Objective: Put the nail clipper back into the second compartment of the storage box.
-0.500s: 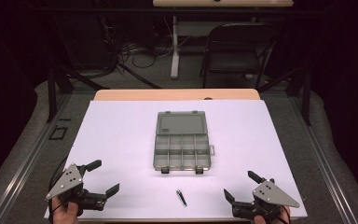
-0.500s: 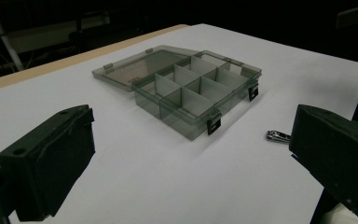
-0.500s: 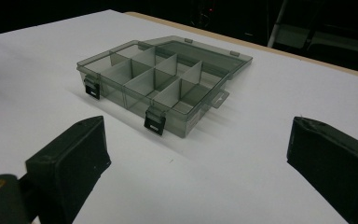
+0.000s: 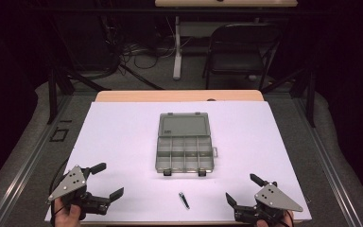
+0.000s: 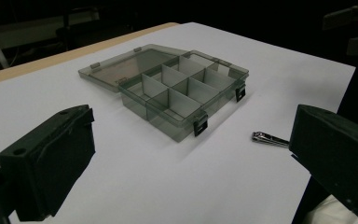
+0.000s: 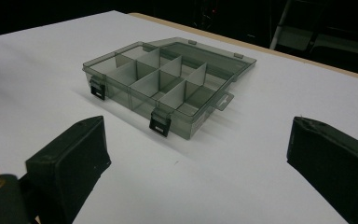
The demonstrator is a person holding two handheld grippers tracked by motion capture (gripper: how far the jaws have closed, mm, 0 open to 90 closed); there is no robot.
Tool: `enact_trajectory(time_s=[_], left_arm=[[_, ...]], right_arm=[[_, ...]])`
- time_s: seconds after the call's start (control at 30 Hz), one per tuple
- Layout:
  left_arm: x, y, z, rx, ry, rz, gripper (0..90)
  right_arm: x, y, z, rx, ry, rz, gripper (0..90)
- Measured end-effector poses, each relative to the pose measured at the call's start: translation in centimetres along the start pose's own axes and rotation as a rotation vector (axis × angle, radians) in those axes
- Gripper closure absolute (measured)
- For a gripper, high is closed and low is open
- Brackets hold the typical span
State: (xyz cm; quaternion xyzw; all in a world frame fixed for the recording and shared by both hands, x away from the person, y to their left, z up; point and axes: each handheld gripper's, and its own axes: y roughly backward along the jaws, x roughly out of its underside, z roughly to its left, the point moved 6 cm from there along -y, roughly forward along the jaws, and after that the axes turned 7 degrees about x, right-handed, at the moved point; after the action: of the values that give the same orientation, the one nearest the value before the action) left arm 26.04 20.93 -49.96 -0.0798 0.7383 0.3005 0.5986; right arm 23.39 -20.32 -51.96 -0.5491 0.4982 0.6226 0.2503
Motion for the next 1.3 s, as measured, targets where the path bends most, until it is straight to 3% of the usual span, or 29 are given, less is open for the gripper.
enact_trajectory(time_s=[0.17, 0.4, 0.73, 1.3], left_arm=[[-0.3, -0.4, -0.4, 0.025, -0.003, 0.023, 0.2], [-0.9, -1.5, -1.0, 0.077, -0.012, 0.104, 0.3], [-2.1, -3.2, -1.2, 0.154, 0.002, 0.181, 0.3], [-3.3, -6.0, -1.3, 0.224, -0.011, 0.344, 0.3]], right_arm=[[0.0, 0.0, -0.1, 0.001, -0.003, 0.001, 4.9], [0.1, 0.0, -0.2, -0.001, -0.009, 0.014, 5.1], [0.2, -0.1, -0.4, -0.001, -0.019, 0.021, 5.8], [0.4, -0.2, -0.4, -0.008, -0.024, 0.032, 7.5]])
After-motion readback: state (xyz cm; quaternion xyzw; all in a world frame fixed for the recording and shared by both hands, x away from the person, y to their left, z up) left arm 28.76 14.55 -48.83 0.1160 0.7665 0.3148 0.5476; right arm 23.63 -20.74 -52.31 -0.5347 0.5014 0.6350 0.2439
